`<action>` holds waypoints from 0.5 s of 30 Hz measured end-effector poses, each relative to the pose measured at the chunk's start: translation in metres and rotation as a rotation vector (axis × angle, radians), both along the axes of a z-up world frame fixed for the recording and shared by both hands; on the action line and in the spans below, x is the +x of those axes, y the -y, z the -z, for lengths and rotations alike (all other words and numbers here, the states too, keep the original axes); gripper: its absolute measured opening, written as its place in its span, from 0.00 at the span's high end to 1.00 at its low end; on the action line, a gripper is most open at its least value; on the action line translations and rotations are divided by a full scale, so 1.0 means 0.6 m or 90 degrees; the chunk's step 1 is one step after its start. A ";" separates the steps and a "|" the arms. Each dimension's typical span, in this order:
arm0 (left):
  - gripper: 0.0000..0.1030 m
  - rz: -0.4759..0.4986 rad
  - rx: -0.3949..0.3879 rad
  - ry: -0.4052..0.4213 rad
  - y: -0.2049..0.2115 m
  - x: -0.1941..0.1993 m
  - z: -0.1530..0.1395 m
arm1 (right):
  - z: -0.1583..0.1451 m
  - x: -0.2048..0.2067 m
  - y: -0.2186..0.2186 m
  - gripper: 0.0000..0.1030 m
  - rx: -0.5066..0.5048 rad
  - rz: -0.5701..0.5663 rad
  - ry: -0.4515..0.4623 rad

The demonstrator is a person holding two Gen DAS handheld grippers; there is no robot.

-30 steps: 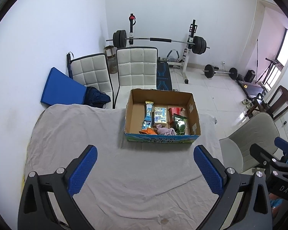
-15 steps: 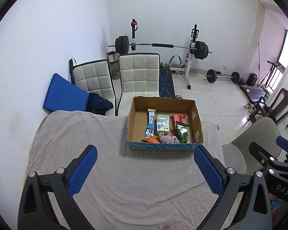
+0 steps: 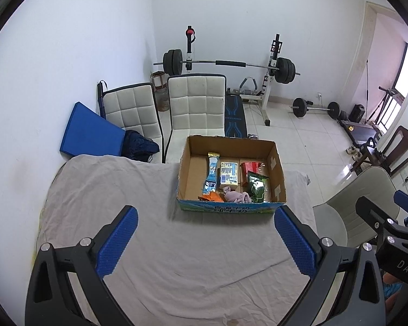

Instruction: Organize soft objects

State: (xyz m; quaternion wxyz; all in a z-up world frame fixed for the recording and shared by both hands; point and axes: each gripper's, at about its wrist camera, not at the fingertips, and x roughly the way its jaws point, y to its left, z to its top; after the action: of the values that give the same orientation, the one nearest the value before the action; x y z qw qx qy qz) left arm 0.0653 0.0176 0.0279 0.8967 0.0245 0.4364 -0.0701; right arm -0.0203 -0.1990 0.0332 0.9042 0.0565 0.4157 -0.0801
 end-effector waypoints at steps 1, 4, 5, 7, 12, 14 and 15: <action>0.00 0.000 0.001 0.000 0.001 0.000 0.003 | -0.001 0.001 0.000 0.00 -0.001 0.001 -0.001; 0.00 0.000 0.001 -0.001 0.003 0.000 0.007 | -0.003 0.002 0.001 0.00 0.000 0.003 -0.001; 0.00 0.000 0.002 -0.002 0.003 0.000 0.007 | -0.004 0.002 0.001 0.00 0.000 0.003 -0.001; 0.00 0.000 0.001 0.001 0.004 0.000 0.006 | -0.006 0.001 0.000 0.00 -0.001 0.003 -0.001; 0.00 0.001 0.001 0.002 0.005 0.000 0.010 | -0.008 0.002 0.004 0.00 -0.004 0.007 0.004; 0.00 0.002 0.000 0.004 0.006 0.000 0.011 | -0.009 0.000 0.006 0.00 -0.003 0.008 0.005; 0.00 0.001 -0.002 0.004 0.007 -0.001 0.011 | -0.010 0.000 0.006 0.00 -0.004 0.009 0.007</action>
State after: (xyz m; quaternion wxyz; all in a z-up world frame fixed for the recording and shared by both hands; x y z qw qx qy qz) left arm 0.0648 0.0137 0.0211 0.8980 0.0239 0.4334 -0.0712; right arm -0.0205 -0.2026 0.0392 0.9059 0.0571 0.4104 -0.0878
